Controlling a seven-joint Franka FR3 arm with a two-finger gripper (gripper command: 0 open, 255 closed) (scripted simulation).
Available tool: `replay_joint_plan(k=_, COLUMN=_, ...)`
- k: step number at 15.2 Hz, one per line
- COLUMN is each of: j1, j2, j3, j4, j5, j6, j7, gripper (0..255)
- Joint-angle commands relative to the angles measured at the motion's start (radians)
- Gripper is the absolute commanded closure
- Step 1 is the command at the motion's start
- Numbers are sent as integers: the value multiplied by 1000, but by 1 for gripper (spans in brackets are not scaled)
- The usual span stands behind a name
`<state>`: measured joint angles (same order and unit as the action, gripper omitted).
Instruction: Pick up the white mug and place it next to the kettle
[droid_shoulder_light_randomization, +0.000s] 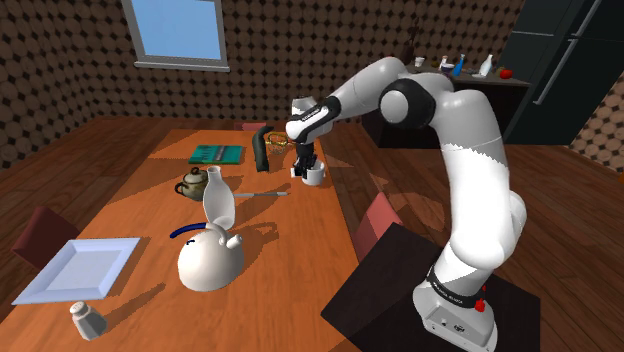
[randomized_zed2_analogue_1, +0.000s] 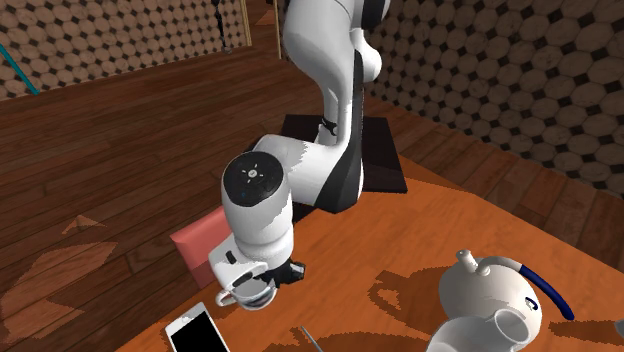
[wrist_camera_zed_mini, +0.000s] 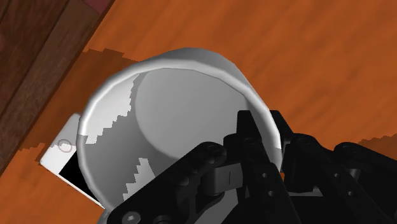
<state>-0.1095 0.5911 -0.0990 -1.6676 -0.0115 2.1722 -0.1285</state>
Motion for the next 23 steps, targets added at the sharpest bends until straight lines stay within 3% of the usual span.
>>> replay_joint_plan(k=1, j1=0, j2=-14, j3=-1, j4=5, j5=-1, j6=-19, j7=-2, gripper=255)
replay_joint_plan(k=23, j1=4, j2=-144, j3=-7, j4=111, j5=-9, j6=-254, j7=-8, gripper=255)
